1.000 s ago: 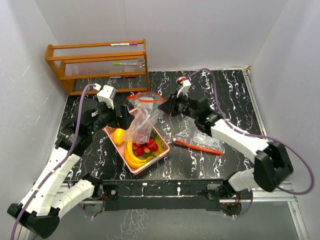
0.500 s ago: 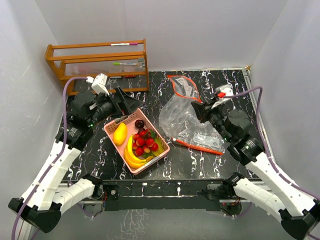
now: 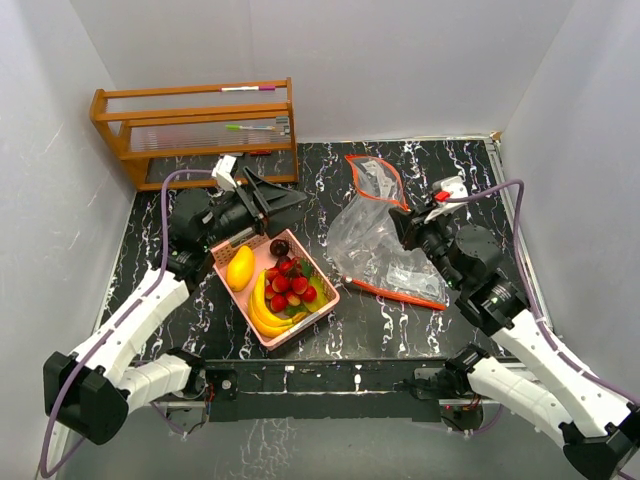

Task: Place the food in the zip-top bag and seal the zipper
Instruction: Open the zipper of the food storage bag.

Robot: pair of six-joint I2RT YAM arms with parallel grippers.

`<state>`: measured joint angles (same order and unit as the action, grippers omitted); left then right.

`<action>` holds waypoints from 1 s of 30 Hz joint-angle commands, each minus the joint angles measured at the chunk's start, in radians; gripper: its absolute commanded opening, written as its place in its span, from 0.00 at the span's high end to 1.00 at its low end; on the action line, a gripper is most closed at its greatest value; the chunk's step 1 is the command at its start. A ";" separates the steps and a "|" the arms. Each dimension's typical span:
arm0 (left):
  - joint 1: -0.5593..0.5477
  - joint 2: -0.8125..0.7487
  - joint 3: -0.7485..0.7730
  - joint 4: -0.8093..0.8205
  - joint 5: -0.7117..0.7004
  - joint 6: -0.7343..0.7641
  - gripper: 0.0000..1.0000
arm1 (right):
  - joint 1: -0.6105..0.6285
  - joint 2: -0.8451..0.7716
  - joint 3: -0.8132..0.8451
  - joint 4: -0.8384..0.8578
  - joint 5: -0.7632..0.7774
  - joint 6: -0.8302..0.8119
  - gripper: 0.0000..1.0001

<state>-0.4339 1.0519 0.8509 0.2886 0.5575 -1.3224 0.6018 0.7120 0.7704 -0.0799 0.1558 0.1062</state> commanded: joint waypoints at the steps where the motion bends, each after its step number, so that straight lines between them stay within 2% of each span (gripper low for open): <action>1: -0.002 0.042 0.049 0.180 0.031 -0.164 0.18 | 0.002 0.013 0.019 0.056 0.015 -0.001 0.92; 5: -0.031 0.130 0.079 0.211 0.046 -0.238 0.18 | 0.004 0.032 0.032 0.051 0.013 0.000 0.92; 11: -0.122 0.224 0.207 0.063 0.000 -0.135 0.18 | 0.006 0.043 0.042 0.068 0.004 -0.001 0.92; 20: -0.232 0.336 0.183 0.150 -0.051 -0.191 0.19 | 0.015 0.069 0.061 0.066 -0.010 -0.005 0.92; 25: -0.251 0.386 0.142 0.242 -0.079 -0.259 0.20 | 0.018 0.056 0.069 0.053 -0.013 -0.012 0.92; 30: -0.256 0.416 0.165 0.252 -0.116 -0.282 0.18 | 0.021 0.044 0.067 0.035 -0.015 -0.019 0.92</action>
<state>-0.6846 1.4788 0.9924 0.4751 0.4778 -1.5681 0.6167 0.7803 0.7834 -0.0795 0.1490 0.1051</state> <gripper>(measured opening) 0.806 0.135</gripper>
